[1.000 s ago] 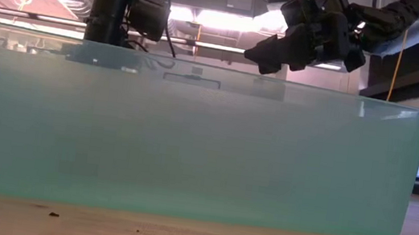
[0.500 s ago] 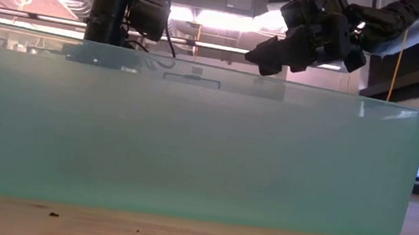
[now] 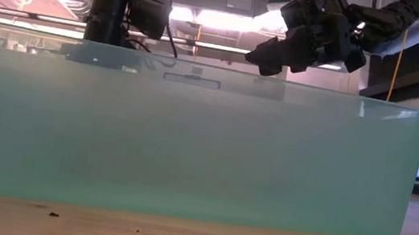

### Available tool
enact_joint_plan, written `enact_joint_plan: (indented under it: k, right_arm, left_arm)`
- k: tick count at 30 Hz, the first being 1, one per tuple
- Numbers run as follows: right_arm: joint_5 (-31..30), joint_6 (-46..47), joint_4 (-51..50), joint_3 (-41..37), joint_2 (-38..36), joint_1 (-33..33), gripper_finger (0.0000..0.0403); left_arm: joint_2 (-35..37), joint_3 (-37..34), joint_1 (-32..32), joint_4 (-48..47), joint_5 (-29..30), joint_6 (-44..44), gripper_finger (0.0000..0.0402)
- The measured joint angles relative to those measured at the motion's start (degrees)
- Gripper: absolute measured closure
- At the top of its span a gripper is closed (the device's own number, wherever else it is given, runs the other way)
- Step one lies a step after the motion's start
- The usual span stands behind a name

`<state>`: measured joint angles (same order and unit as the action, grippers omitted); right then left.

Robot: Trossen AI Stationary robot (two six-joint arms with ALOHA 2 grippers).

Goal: Pick & Place Kitchen Items
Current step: Put the left wooden spatula into the transparent bin

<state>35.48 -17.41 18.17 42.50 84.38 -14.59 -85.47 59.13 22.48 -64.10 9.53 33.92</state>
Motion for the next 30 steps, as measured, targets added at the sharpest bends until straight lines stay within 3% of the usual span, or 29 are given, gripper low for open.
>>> enact_joint_plan:
  k: [16, 30]
  right_arm:
    - [0.0, 0.0, -0.2, 0.0, 0.0, 0.0, 0.0283]
    - [0.0, 0.0, -0.4, 0.0, 0.0, 0.0, 0.0283]
  left_arm:
    - [0.0, -0.1, 0.1, -5.8, -1.3, 3.5, 0.016]
    - [-0.1, -7.6, 0.3, -1.5, -0.2, 3.9, 0.016]
